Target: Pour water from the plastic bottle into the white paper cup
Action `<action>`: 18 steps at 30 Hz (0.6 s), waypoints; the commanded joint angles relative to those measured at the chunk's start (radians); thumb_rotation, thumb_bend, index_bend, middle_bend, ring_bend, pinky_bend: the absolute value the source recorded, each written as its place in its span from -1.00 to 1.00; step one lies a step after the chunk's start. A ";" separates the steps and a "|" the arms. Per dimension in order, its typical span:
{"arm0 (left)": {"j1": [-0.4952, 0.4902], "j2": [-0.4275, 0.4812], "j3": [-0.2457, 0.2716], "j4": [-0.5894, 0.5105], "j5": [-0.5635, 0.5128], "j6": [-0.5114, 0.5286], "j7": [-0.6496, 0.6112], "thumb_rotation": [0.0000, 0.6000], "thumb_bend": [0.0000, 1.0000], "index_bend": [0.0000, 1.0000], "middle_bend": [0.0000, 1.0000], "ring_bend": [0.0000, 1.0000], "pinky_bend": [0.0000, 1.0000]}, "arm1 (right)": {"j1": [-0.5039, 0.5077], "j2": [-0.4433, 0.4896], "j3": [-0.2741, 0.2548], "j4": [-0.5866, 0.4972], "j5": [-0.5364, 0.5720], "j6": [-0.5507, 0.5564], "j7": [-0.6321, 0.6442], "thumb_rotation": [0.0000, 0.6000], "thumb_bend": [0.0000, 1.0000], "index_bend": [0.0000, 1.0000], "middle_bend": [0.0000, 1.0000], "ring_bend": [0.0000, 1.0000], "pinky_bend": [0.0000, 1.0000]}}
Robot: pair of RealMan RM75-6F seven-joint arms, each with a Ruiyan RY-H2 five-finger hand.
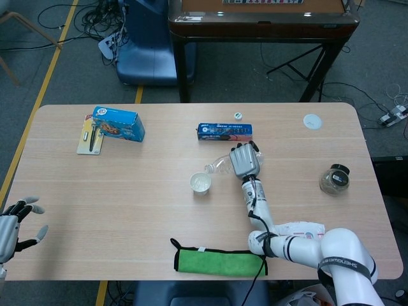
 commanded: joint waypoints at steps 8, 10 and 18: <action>-0.004 -0.001 0.003 -0.004 -0.011 -0.017 0.024 1.00 -0.51 -0.09 -0.46 -0.31 0.18 | -0.133 0.091 0.038 -0.077 -0.110 -0.075 0.387 1.00 -0.52 0.20 0.25 0.00 -0.04; -0.005 -0.003 0.004 -0.002 -0.013 -0.021 0.029 1.00 -0.51 -0.07 -0.44 -0.31 0.18 | -0.159 0.106 0.042 -0.094 -0.146 -0.086 0.479 1.00 -0.52 0.20 0.25 0.00 -0.04; -0.008 -0.012 0.007 0.004 -0.012 -0.026 0.042 1.00 -0.51 -0.07 -0.44 -0.31 0.18 | -0.242 0.147 0.013 -0.107 -0.344 -0.108 0.802 1.00 -0.52 0.20 0.25 0.00 -0.04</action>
